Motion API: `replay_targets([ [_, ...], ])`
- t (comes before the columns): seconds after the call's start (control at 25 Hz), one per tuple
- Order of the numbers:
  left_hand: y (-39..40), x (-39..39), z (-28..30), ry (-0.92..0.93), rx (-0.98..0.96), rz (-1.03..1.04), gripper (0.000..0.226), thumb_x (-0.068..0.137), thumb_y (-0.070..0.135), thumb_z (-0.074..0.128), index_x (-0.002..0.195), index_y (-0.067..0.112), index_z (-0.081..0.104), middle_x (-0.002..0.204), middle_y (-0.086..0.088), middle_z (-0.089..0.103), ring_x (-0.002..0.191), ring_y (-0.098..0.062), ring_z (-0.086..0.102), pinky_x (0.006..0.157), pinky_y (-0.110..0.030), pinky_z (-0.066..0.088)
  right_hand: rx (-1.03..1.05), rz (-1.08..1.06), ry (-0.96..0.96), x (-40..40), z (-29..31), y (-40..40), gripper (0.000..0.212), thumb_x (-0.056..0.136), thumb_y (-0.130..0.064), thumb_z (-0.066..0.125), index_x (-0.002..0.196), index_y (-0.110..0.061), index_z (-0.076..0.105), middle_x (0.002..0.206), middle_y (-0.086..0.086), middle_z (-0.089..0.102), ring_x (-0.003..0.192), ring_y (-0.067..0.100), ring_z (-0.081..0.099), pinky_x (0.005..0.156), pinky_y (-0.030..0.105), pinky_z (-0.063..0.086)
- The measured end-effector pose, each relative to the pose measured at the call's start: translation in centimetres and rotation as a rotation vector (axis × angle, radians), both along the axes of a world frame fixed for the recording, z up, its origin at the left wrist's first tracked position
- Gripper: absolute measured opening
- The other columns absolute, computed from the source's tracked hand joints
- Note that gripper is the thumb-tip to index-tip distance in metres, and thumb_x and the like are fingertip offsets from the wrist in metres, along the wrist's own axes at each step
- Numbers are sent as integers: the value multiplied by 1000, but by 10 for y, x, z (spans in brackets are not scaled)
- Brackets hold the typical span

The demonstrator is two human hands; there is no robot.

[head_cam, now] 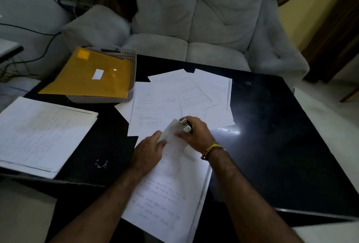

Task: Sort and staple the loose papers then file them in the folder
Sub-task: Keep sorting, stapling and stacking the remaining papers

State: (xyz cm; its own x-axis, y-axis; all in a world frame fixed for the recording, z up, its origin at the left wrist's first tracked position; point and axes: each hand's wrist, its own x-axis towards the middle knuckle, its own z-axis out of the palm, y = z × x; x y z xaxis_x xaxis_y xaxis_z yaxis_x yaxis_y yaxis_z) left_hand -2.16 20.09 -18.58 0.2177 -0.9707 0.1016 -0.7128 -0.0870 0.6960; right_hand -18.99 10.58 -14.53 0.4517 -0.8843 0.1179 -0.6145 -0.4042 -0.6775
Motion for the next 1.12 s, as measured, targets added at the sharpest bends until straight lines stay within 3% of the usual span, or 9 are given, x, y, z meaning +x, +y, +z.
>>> replay_targets([
  [0.08, 0, 6, -5, 2, -26, -22, 16, 91, 38, 48, 82, 28, 39, 75, 2, 57, 74, -26, 58, 61, -37, 47, -7, -47, 38, 1, -2, -11, 21, 76, -32, 79, 82, -19, 63, 84, -1, 58, 83, 19, 56, 72, 27, 42],
  [0.2, -10, -3, 0, 75, -88, 17, 13, 93, 37, 54, 89, 25, 50, 78, 8, 60, 73, -13, 57, 61, -30, 46, -26, -52, 69, 2, -4, -11, 23, 80, -29, 76, 71, -25, 55, 78, -3, 53, 76, 16, 52, 68, 28, 42],
  [0.36, -26, -16, -10, 159, -219, 139, 28, 96, 30, 54, 73, 20, 41, 61, 8, 45, 57, -14, 45, 51, -29, 35, -13, -5, 156, 4, -12, -9, 25, 81, -39, 73, 83, -26, 52, 87, -5, 54, 83, 18, 56, 71, 31, 45],
  [0.48, -28, -13, -24, 117, -252, 117, 22, 98, 30, 53, 80, 17, 50, 65, 8, 51, 56, -13, 48, 49, -28, 37, -22, 97, 247, 3, -12, -12, 54, 77, -61, 66, 109, -23, 47, 107, -6, 57, 94, 14, 61, 79, 34, 48],
  [0.64, -31, -14, -24, 80, -255, 107, 21, 99, 34, 49, 84, 19, 52, 67, 10, 54, 57, -10, 49, 49, -22, 36, -318, 277, 429, 6, 1, -23, 68, 78, -77, 38, 114, -19, 46, 105, -2, 57, 83, 21, 64, 77, 39, 48],
  [0.84, -29, -15, -26, 85, -252, 79, 26, 98, 41, 45, 89, 18, 55, 72, 11, 55, 59, -4, 50, 53, -10, 30, -430, 444, 492, 12, 10, -30, 56, 82, -68, 47, 108, -20, 53, 98, -2, 55, 71, 20, 60, 72, 37, 48],
  [1.0, -33, -14, -32, 87, -255, 73, 17, 97, 34, 53, 93, 19, 57, 77, 9, 60, 65, -8, 56, 58, -17, 42, -472, 472, 497, 18, 14, -29, 42, 85, -59, 57, 107, -23, 57, 101, -6, 59, 80, 19, 61, 76, 36, 43],
  [1.12, -34, -14, -33, 86, -267, 78, 14, 97, 31, 55, 92, 18, 56, 75, 10, 57, 63, -9, 53, 57, -21, 43, -493, 441, 481, 20, 11, -26, 36, 86, -54, 59, 105, -23, 59, 102, -7, 62, 84, 19, 60, 76, 34, 35],
])
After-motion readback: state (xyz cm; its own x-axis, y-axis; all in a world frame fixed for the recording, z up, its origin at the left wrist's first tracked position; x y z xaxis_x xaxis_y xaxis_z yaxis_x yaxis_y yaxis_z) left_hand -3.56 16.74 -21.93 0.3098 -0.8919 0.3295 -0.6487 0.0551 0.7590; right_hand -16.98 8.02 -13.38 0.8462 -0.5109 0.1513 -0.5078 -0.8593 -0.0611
